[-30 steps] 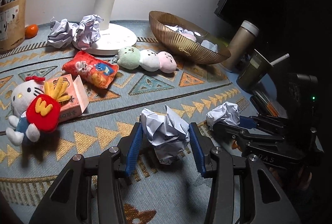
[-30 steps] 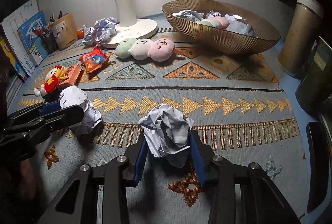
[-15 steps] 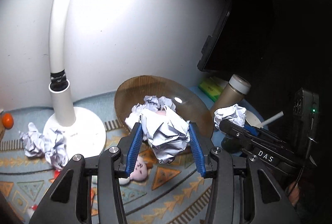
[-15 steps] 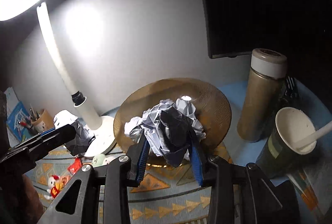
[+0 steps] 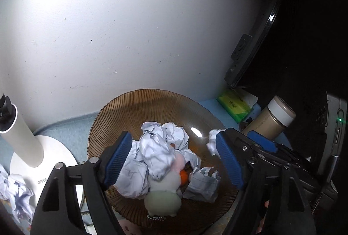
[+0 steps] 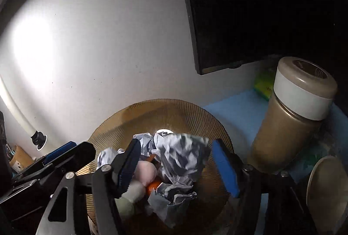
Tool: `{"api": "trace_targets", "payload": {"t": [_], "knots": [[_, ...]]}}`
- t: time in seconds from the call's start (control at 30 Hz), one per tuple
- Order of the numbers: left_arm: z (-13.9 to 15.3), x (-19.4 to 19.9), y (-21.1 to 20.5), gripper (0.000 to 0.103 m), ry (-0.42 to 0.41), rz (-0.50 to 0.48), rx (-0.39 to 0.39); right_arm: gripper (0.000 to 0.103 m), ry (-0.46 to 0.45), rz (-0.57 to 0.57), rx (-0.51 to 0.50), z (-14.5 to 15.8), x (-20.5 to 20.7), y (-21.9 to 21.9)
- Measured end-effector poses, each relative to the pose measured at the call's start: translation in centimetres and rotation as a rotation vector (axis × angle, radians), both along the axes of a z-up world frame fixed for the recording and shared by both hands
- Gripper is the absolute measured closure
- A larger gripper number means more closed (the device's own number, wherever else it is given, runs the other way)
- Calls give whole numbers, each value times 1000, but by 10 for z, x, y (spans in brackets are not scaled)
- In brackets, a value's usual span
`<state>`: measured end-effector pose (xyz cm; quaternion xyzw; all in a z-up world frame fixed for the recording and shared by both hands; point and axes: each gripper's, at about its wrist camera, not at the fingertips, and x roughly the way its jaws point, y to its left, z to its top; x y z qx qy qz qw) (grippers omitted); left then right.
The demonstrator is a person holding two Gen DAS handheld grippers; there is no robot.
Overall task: Organize objects
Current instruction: 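Open both tools to release the paper balls into the amber bowl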
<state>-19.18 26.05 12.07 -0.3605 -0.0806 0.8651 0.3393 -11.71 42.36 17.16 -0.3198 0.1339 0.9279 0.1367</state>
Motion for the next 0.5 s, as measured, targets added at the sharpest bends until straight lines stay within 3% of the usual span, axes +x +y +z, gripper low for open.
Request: {"api": "trace_targets", "payload": {"t": [0.23, 0.4, 0.5], "knots": [[21, 36, -41, 21, -22, 2, 80, 33, 26, 71, -45, 17, 33, -21], [52, 99, -88, 21, 60, 53, 41, 33, 66, 170, -54, 40, 76, -68], [65, 141, -133, 19, 83, 94, 39, 33, 108, 292, -44, 50, 104, -109]]}}
